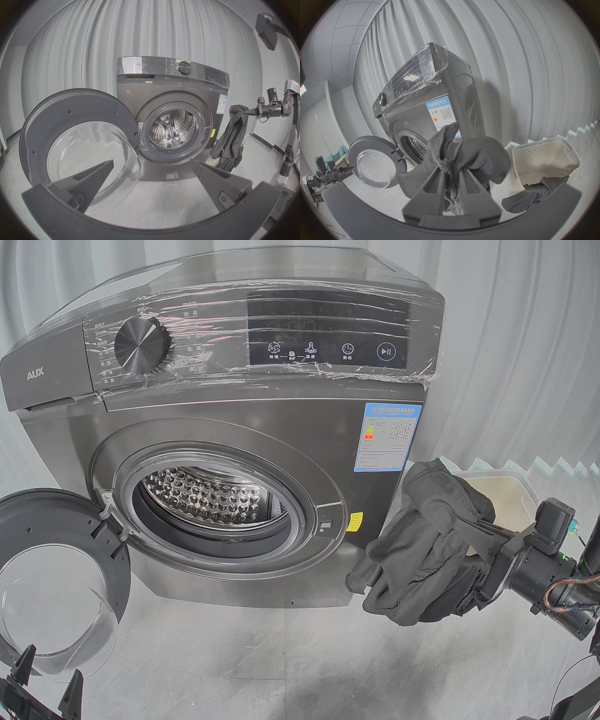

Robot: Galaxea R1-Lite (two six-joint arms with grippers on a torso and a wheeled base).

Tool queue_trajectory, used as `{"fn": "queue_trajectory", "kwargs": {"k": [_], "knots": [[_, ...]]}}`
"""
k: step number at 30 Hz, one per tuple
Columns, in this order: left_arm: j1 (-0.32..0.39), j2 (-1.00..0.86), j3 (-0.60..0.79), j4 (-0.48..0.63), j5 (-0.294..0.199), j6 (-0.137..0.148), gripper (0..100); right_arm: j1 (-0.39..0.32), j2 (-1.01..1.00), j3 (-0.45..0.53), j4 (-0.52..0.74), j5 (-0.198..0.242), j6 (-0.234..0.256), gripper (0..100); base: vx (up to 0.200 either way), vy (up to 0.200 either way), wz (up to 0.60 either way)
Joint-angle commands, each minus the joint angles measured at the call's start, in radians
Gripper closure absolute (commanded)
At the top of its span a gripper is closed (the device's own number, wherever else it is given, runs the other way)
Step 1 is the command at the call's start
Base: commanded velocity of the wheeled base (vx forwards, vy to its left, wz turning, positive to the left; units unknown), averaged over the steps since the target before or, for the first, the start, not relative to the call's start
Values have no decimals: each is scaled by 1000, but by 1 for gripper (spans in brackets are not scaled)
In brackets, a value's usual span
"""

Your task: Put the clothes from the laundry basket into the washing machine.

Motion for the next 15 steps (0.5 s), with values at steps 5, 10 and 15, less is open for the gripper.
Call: {"fn": "queue_trajectory", "kwargs": {"k": [5, 10, 15], "knots": [[0, -16, 15, 0, 0, -1, 0, 1, 1, 0, 0, 1, 2, 100, -160, 0, 0], [0, -16, 15, 0, 0, 1, 0, 1, 3, 0, 0, 1, 5, 100, 0, 0, 0], [0, -16, 15, 0, 0, 1, 0, 1, 3, 0, 0, 1, 5, 100, 0, 0, 0]]}}
